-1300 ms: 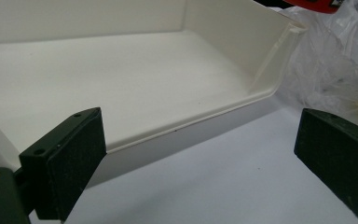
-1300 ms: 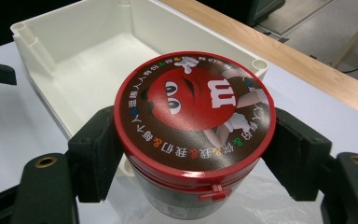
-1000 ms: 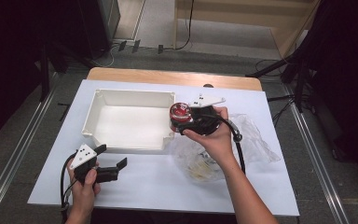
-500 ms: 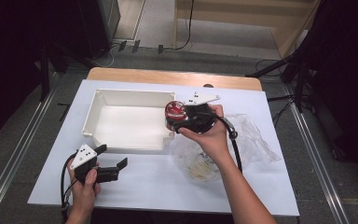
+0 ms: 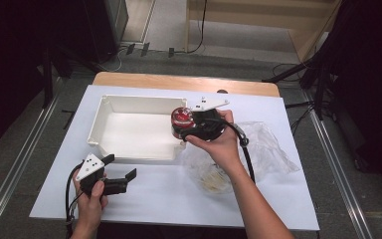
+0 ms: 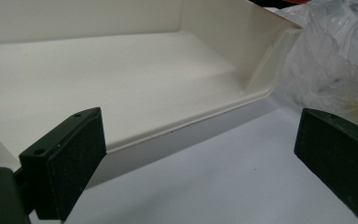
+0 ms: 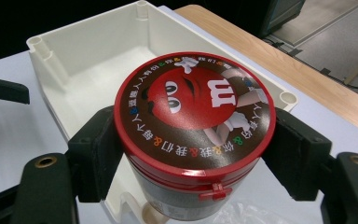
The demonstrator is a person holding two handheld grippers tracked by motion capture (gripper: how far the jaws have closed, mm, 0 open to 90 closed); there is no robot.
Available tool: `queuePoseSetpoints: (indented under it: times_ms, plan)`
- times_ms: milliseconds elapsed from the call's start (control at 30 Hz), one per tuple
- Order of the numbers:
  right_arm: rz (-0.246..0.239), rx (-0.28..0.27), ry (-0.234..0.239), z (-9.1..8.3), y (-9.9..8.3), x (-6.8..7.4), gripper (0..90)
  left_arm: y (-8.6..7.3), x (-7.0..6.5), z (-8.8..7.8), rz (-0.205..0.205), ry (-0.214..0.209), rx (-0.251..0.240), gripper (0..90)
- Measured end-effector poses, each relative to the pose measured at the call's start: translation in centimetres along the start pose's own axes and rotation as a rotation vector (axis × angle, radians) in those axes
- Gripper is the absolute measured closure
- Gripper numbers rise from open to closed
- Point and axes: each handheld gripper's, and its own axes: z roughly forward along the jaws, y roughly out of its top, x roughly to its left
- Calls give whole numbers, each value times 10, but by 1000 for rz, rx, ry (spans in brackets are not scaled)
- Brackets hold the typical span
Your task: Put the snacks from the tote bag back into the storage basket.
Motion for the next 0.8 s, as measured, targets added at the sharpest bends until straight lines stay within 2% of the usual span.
queuePoseSetpoints:
  times_ms: [800]
  plan:
    - [-17,12,23,18,5,7,261,1,0,-1,-2,-2,-8,22]
